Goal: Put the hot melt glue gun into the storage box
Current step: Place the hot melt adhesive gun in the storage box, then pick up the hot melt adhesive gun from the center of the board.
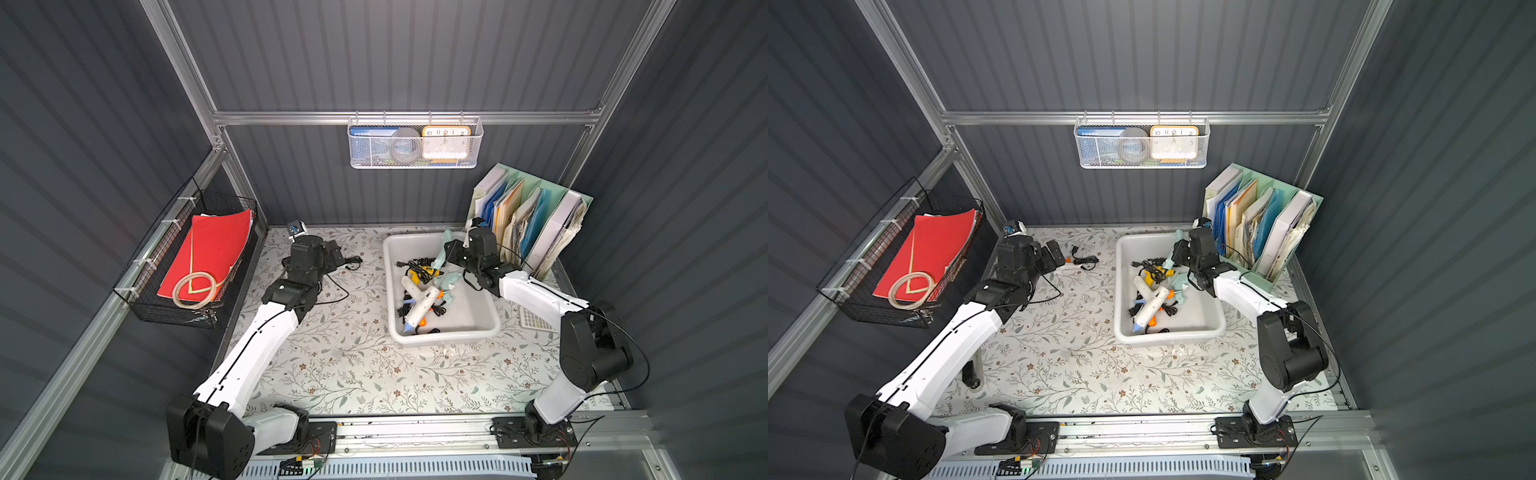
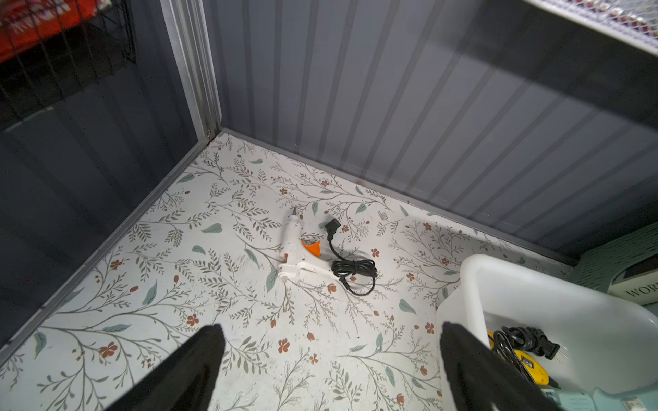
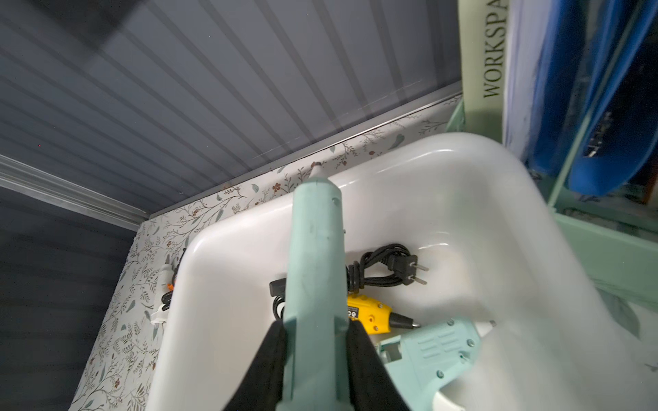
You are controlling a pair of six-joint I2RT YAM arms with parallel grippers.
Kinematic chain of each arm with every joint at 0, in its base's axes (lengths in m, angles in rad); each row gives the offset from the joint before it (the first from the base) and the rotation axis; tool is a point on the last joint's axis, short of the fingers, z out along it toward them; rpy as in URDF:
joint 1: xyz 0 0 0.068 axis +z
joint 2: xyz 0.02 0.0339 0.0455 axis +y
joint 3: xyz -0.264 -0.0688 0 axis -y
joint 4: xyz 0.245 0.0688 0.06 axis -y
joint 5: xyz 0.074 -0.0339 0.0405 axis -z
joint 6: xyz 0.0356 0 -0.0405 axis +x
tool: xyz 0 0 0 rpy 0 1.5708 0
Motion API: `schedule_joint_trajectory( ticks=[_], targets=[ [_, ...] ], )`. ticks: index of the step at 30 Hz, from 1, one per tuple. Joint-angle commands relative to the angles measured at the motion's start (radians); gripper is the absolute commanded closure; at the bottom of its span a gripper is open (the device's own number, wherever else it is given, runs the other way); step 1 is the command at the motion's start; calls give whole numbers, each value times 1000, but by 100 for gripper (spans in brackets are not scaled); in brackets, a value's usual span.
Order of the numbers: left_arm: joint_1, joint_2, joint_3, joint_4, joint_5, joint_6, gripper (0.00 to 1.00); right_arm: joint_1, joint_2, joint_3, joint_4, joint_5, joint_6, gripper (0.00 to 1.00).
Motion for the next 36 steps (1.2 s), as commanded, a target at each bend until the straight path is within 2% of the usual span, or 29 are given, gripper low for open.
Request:
schedule_joint_trajectory(
  ticks=[1, 11, 16, 20, 25, 30, 31, 32, 36],
  targets=[
    [30, 52, 62, -92, 11, -62, 0, 1, 15, -36, -32, 34, 27, 89],
    [119, 143, 80, -134, 158, -175, 0, 0, 49, -52, -128, 68, 50, 62],
    [131, 151, 69, -134, 175, -187, 0, 1, 62, -40, -159, 86, 49, 48],
    [138, 157, 64, -141, 175, -194, 0, 1, 48, -37, -180, 96, 43, 41],
    [152, 186, 65, -146, 191, -208, 0, 2, -4, -40, -209, 111, 28, 33],
    [179, 255, 92, -157, 225, -226, 2, 10, -94, -55, -250, 141, -7, 21],
    [185, 272, 98, -157, 234, -230, 2, 12, -114, -58, -257, 149, -15, 13],
    [194, 294, 106, -154, 244, -233, 3, 13, -140, -62, -264, 156, -25, 1],
    [240, 405, 165, -154, 294, -254, 10, 15, -242, -78, -292, 187, -64, 1]
  ],
)
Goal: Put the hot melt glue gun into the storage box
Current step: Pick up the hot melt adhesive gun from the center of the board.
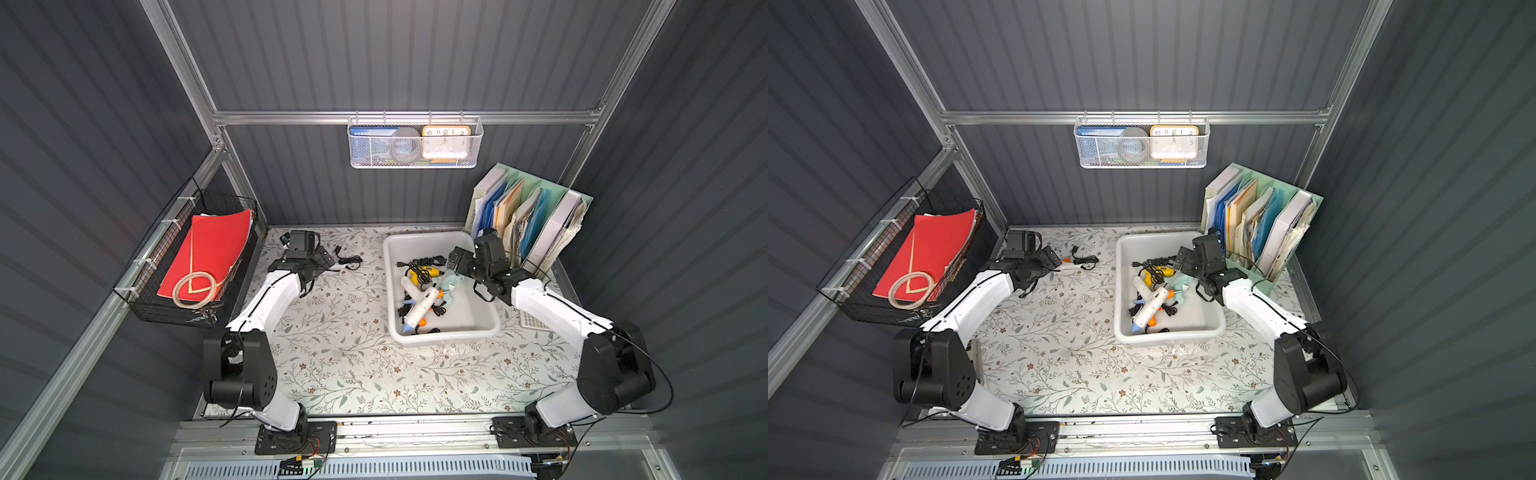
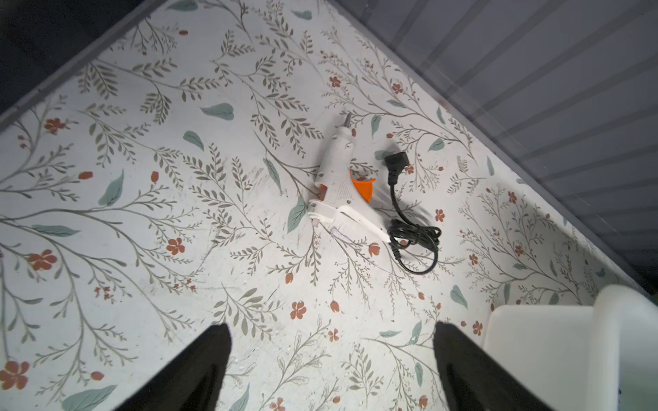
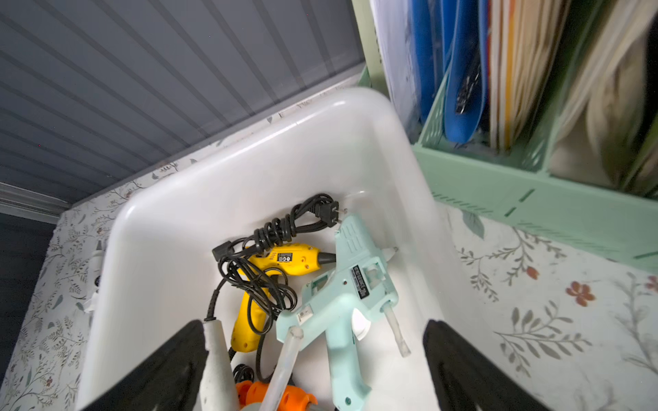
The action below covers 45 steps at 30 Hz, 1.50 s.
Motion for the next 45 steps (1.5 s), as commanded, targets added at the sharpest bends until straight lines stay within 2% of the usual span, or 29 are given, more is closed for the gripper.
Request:
schedule_joint_trajectory(
  ticks=[1, 4, 9, 15, 20, 25, 27, 31, 38, 41, 45],
  targets=[
    [41, 84, 72, -27, 62, -33, 12, 3, -76, -18, -47, 49, -53, 1],
    [78, 205, 154, -48, 114, -37, 18, 5, -151, -37, -50, 76, -84, 1],
    [119, 420, 390, -113, 174, -23, 24, 6, -271, -90, -15, 115, -122, 1],
    [143, 659, 669, -233, 243, 12, 26, 10, -368, -126, 7, 118, -138, 1],
    [143, 784, 830, -319, 261, 47, 26, 18, -378, -131, 12, 115, -143, 1],
    [143, 830, 874, -349, 265, 67, 26, 26, -361, -127, 18, 110, -142, 1],
    [143, 839, 884, -347, 214, 90, 26, 28, -356, -124, 20, 109, -143, 1],
    [141, 854, 883, -368, 185, 106, 29, 35, -350, -119, 30, 112, -146, 1],
    [115, 901, 942, -467, 97, 161, 31, 51, -347, -111, 43, 112, -152, 1],
    [101, 918, 966, -509, 64, 177, 34, 58, -341, -105, 43, 116, -155, 1],
    [94, 908, 932, -527, 41, 172, 34, 63, -342, -104, 44, 121, -155, 1]
  ],
)
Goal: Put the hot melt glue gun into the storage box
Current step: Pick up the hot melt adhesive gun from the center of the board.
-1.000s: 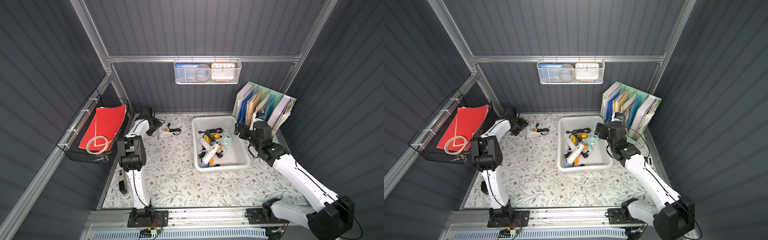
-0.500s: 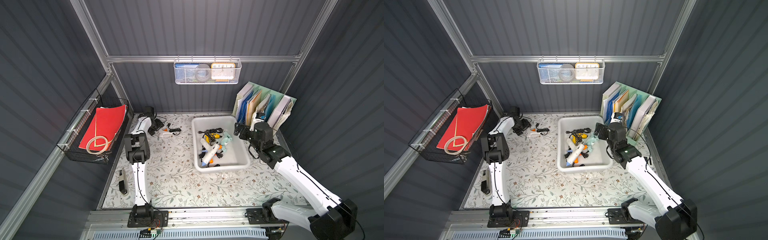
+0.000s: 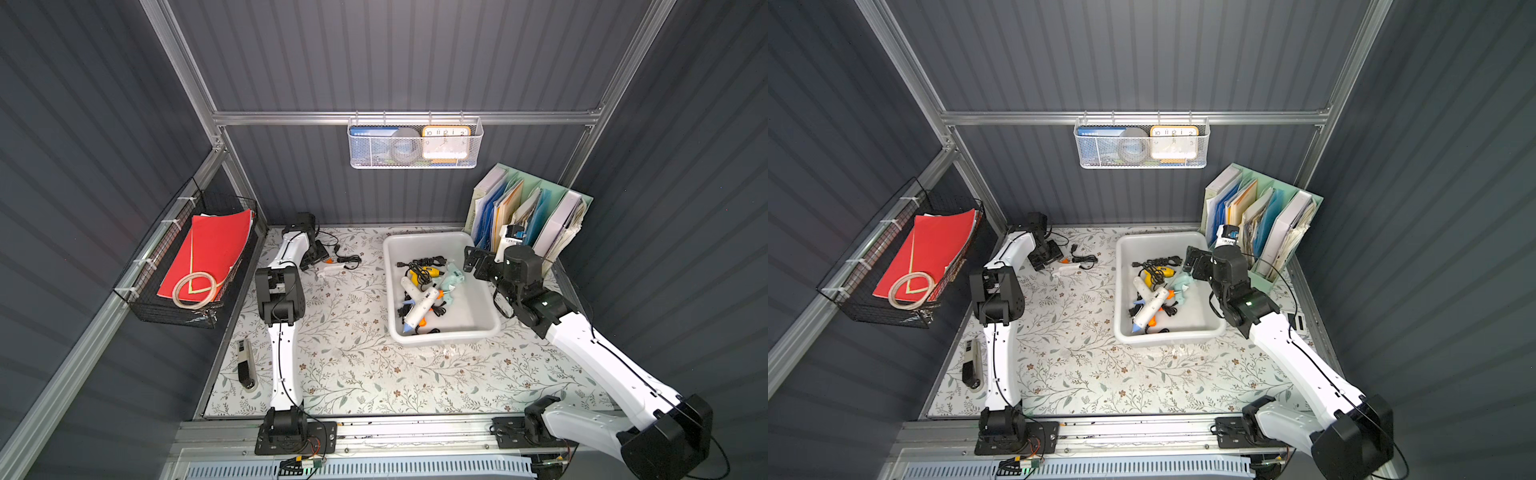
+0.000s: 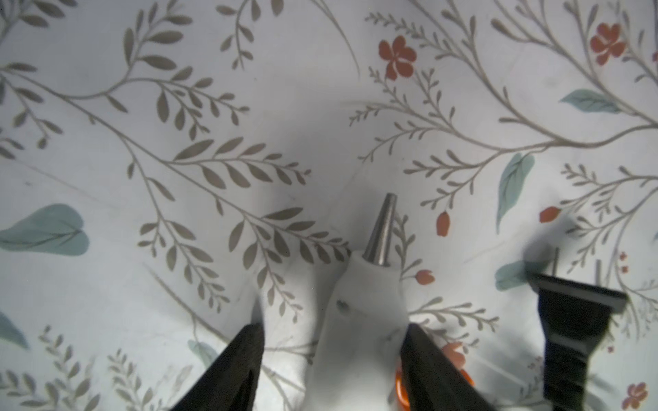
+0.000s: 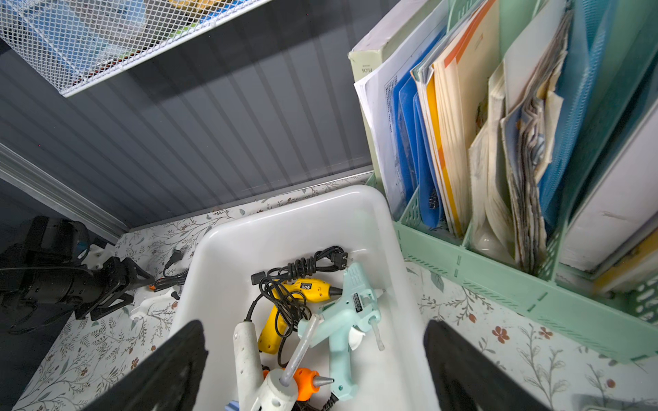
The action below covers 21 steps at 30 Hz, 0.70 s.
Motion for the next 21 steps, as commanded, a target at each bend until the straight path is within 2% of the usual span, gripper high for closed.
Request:
schedule_joint_trajectory(
  ticks=[1, 5, 10, 12, 15, 21],
  targets=[
    [-6, 23, -36, -89, -38, 20, 34, 7, 7, 13, 21, 19, -10, 1],
    [-5, 19, -73, -75, -36, 19, 29, 9, 13, 14, 28, 18, -10, 1],
    [-5, 71, -19, -109, 13, 28, 29, 11, 18, 19, 31, 15, -14, 1],
    [-4, 90, 4, -112, 23, 28, 34, 11, 16, 17, 31, 19, -12, 1],
    [-4, 105, 22, -122, 23, 30, 51, 12, 10, 13, 30, 24, -12, 1],
    [-4, 42, -82, -54, 4, 26, 81, 13, 7, 13, 31, 22, -10, 1]
  ],
)
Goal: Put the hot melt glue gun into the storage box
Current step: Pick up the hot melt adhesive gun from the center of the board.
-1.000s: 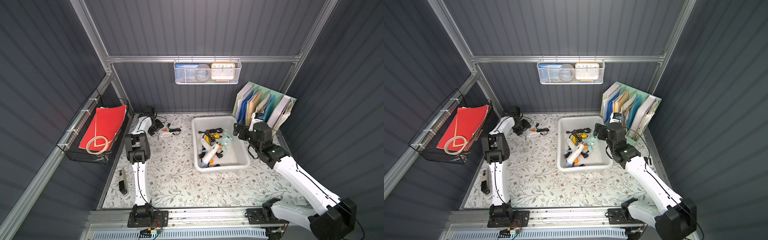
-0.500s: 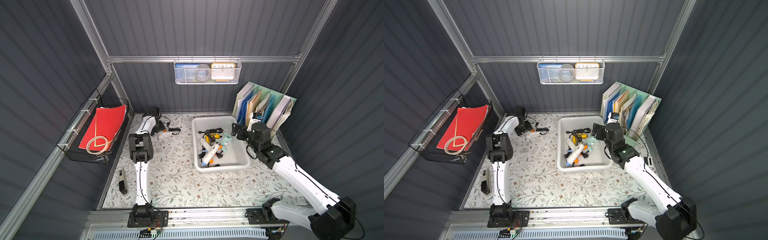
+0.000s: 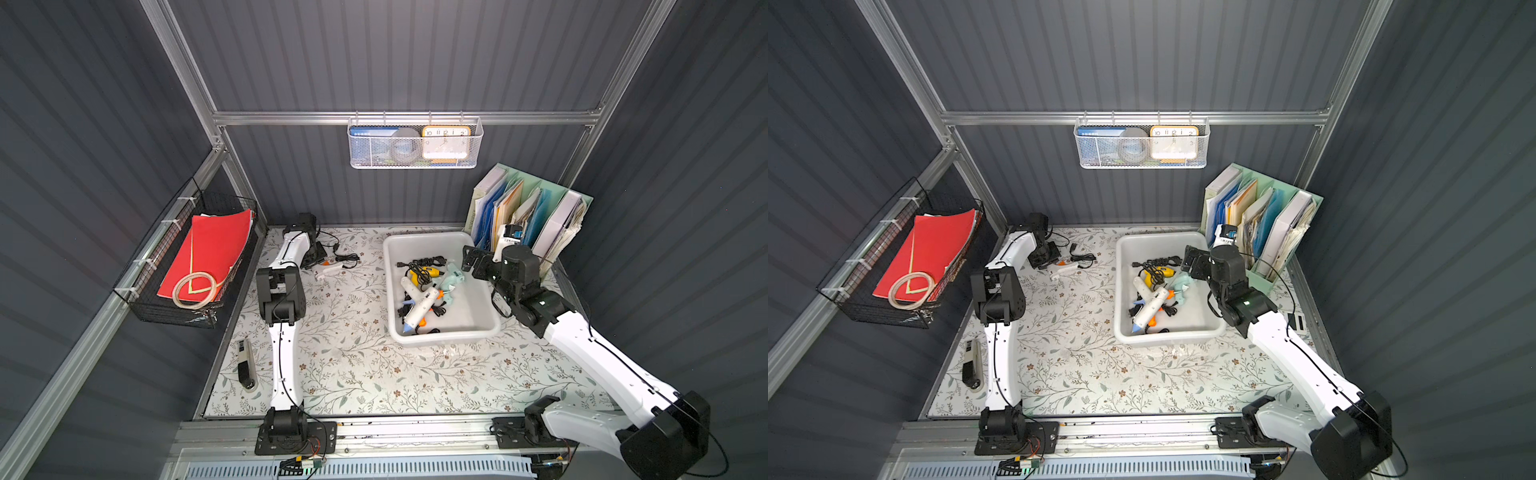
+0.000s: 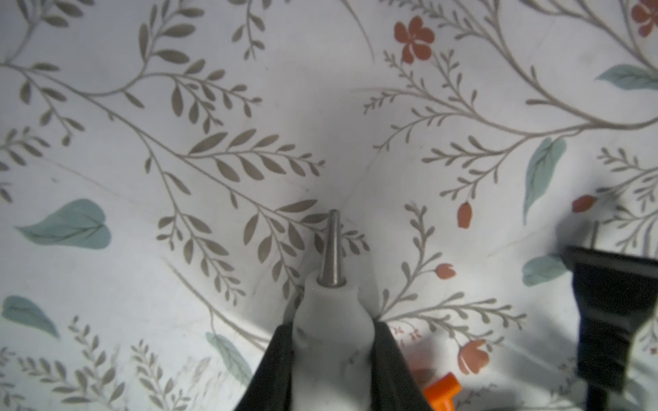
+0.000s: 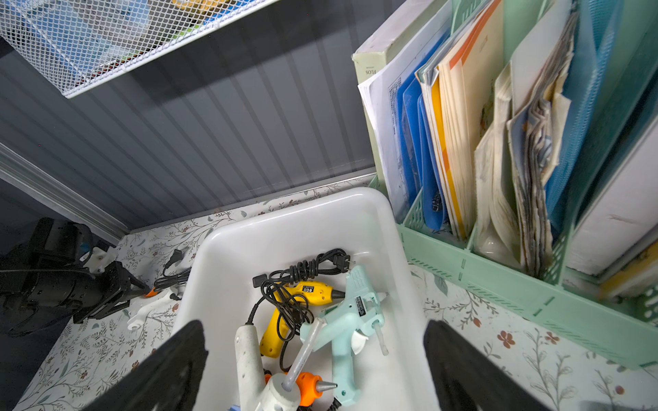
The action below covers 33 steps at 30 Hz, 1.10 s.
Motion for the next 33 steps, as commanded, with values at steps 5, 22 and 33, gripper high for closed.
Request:
schedule_joint_trajectory(
  ticks=[5, 22, 33],
  targets=[
    [-3, -55, -180, 0, -7, -29, 100, 10, 7, 19, 9, -19, -7, 1],
    [-15, -490, -541, 223, -56, -91, 100, 23, 51, 46, 42, -179, 16, 1],
    [-45, -684, -617, 307, 19, -125, 100, 22, 83, 54, 57, -204, 13, 1]
  ],
)
